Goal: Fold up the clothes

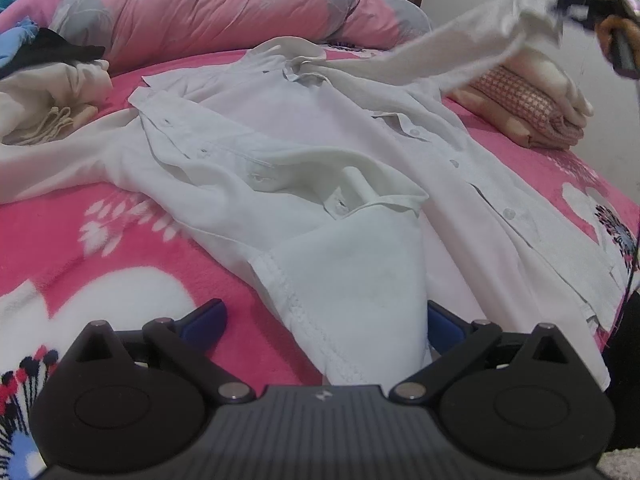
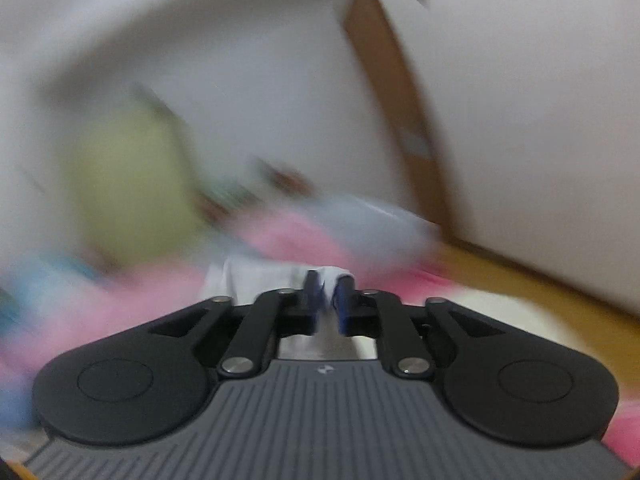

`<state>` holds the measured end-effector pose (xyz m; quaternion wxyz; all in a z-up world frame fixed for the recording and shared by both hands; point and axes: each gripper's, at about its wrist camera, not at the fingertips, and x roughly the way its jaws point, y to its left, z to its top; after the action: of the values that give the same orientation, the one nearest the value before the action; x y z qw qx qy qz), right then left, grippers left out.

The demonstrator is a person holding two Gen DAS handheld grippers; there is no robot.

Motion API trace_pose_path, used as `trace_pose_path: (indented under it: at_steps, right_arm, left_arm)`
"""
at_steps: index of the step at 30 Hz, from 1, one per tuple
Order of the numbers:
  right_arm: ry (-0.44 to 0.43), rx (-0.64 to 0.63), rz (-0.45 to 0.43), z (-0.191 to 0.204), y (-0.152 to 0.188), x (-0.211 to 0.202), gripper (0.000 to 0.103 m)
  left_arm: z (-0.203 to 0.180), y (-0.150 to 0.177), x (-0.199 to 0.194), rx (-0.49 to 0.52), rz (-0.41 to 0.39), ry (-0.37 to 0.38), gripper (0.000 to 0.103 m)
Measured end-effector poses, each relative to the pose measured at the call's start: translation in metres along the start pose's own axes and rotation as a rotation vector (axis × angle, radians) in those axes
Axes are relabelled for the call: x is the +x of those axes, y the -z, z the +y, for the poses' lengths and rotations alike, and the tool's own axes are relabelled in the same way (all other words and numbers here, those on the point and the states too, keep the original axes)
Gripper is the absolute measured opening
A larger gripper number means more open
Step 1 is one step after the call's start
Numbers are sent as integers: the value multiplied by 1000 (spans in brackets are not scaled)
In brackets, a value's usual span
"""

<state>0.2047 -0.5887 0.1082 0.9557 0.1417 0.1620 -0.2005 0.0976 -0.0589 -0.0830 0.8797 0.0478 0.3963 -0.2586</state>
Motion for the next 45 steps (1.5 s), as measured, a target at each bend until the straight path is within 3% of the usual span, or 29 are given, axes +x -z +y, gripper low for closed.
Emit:
trace_pose_path:
  at_steps: [1, 3, 6, 13, 18, 21, 24, 33, 41, 44, 45]
  right_arm:
    - [121, -45, 83, 1, 4, 15, 28]
    - [164, -55, 120, -6, 19, 19, 30]
    - [78, -23, 70, -21, 41, -4, 55]
    - [119, -80, -67, -48, 52, -61, 76]
    - [2, 48, -109, -53, 60, -113, 77]
    - [-154, 80, -74, -38, 87, -137, 78]
    - [-292, 64, 20, -12, 130, -148, 78]
    - [-398, -114, 325, 53, 256, -143, 78]
    - [-382, -119, 483, 51, 279, -134, 77]
    - [-437, -162, 515, 62, 287, -137, 66]
    - [-437, -204, 513, 68, 293, -145, 52]
  left_arm:
    - [1, 0, 0, -3, -1, 3, 102]
    - [2, 1, 0, -3, -5, 9, 103]
    - [1, 2, 0, 9, -5, 9, 103]
    - [1, 3, -2, 3, -12, 7, 103]
    - [1, 5, -5, -16, -19, 9, 103]
    - [2, 6, -7, -27, -21, 11, 103]
    - [2, 7, -8, -28, -18, 5, 103]
    - [2, 13, -15, -39, -13, -14, 103]
    - [4, 16, -17, -57, -22, -14, 103]
    - [3, 16, -16, -59, -23, -17, 103]
    - [4, 16, -16, -59, -23, -16, 103]
